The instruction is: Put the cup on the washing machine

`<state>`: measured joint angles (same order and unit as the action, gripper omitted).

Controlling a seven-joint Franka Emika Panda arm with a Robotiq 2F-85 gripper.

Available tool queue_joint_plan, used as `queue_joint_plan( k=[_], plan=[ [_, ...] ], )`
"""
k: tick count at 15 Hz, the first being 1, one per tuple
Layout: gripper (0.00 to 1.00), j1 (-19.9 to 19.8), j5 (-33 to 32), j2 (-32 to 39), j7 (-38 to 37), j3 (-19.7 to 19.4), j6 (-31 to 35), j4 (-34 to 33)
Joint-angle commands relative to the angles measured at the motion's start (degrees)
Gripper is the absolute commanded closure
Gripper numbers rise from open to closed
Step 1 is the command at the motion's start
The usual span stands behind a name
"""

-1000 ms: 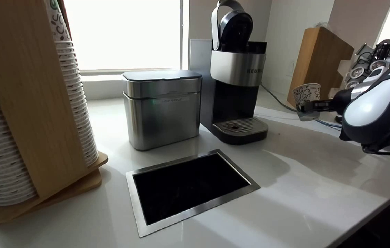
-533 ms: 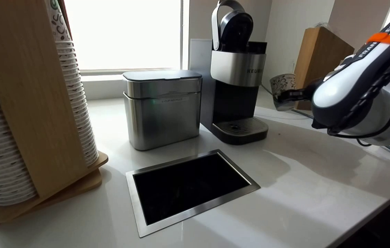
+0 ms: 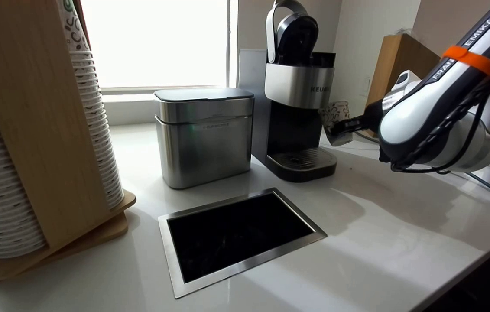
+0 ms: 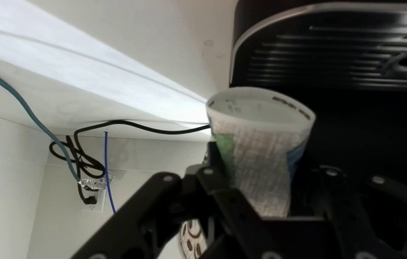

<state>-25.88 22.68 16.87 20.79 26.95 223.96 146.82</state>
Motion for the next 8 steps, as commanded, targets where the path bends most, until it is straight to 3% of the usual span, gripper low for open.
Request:
queue_joint_plan(
  k=[1, 3, 4, 5, 6, 8],
  plan=[
    [0.51, 10.29, -3.20, -1.56, -4.85, -10.99, -1.17, 0.51],
    [0.51, 10.13, -3.18, -1.39, -4.51, -10.44, -1.20, 0.42],
    [0.76, 10.10, -3.19, -1.37, -4.46, -10.41, -1.20, 0.41],
    [0.76, 4.16, 3.56, 1.79, 3.02, -1.69, 2.15, -1.17],
    [0.76, 7.64, 6.33, 2.82, 3.96, -3.77, 3.72, -1.99],
    [0.76, 10.51, 8.59, 5.91, 5.24, -3.00, 8.36, -3.79]
  ],
)
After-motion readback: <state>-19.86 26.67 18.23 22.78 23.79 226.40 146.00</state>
